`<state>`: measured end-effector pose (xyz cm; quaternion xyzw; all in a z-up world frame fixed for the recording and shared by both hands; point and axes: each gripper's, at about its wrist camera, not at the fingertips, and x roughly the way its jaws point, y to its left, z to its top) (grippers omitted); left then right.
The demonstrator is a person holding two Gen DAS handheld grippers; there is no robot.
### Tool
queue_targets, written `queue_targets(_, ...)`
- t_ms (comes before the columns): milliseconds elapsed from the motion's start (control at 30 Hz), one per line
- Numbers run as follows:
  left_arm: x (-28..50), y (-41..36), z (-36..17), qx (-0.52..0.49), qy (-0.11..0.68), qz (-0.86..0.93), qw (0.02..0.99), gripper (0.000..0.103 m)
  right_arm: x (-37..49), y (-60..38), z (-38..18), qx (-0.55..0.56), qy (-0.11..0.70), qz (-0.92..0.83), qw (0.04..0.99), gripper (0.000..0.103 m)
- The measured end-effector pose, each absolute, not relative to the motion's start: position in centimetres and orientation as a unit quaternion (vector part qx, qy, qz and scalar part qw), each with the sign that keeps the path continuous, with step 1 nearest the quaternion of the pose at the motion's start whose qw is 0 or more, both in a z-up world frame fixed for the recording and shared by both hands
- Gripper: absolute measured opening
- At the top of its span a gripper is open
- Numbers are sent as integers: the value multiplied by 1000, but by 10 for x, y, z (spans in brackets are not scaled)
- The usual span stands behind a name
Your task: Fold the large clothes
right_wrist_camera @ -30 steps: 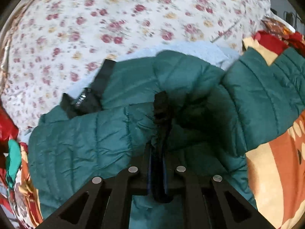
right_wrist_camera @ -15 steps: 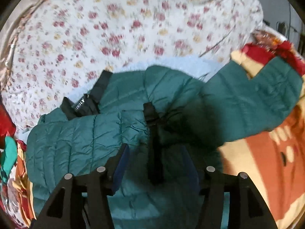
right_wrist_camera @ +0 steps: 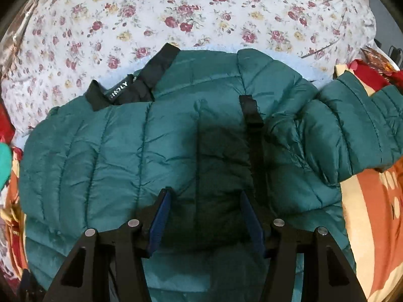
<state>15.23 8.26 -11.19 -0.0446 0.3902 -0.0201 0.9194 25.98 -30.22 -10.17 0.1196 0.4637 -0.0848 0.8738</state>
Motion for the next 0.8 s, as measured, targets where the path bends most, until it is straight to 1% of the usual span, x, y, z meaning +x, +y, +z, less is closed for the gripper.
queue_targets(133,150,83,-108,-45,390,-14,920,62,227,-295,-77,115,439,-53,890,55)
queue_targets(333,126,74,-82,-47,379,11,924,62,138,-284,-39,112,378,-7,919,55)
queue_targets(500,81,55,-53,-24,348,12,937,62,78,-274,-30,87,329,-9,940,55)
queue_targets(600,59,40,-40,-24,347,-5,937,62,47,-270,-26,78,294,-10,952,55)
queue_targets(700,36,16,-22,-11,341,-31,939,62,24,-269,-19,94,263,-5,960,55)
queue_targets(800,19,-2,-7,1,330,-46,943,62,10,-269,-14,124,254,16,959,55)
